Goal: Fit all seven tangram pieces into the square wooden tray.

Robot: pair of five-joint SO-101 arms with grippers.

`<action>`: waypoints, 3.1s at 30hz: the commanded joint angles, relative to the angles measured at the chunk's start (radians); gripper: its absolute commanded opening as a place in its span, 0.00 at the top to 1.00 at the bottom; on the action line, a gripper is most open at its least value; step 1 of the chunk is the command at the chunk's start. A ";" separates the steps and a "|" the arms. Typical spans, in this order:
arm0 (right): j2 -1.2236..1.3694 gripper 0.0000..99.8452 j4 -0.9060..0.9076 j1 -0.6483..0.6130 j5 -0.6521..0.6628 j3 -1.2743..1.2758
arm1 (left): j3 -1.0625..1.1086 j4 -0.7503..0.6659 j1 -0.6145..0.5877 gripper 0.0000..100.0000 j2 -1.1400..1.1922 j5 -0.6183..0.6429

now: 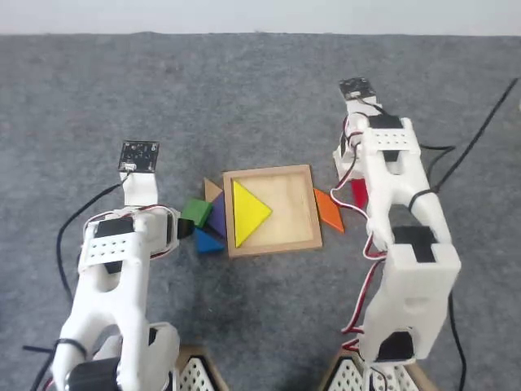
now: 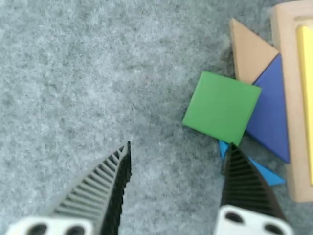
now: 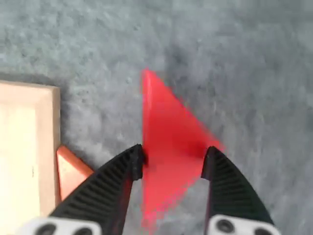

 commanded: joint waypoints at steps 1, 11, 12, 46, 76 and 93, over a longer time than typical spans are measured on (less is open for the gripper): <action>-0.101 0.82 0.058 -0.012 -0.114 -0.017 | -0.013 -0.020 0.002 0.71 -0.032 0.006; -0.197 0.82 0.194 -0.294 -0.368 -0.020 | -0.013 -0.020 -0.005 0.71 -0.032 0.006; -0.203 0.82 0.197 -0.323 -0.368 -0.018 | -0.013 -0.020 -0.005 0.71 -0.034 0.006; 0.056 0.66 0.062 -0.007 0.101 -0.029 | -0.010 -0.041 -0.003 0.71 -0.034 0.005; 0.101 0.65 -0.016 -0.007 0.285 -0.110 | -0.008 -0.038 -0.005 0.71 -0.032 0.005; 0.156 0.72 0.101 -0.001 0.201 -0.112 | -0.008 -0.038 -0.005 0.71 -0.032 0.005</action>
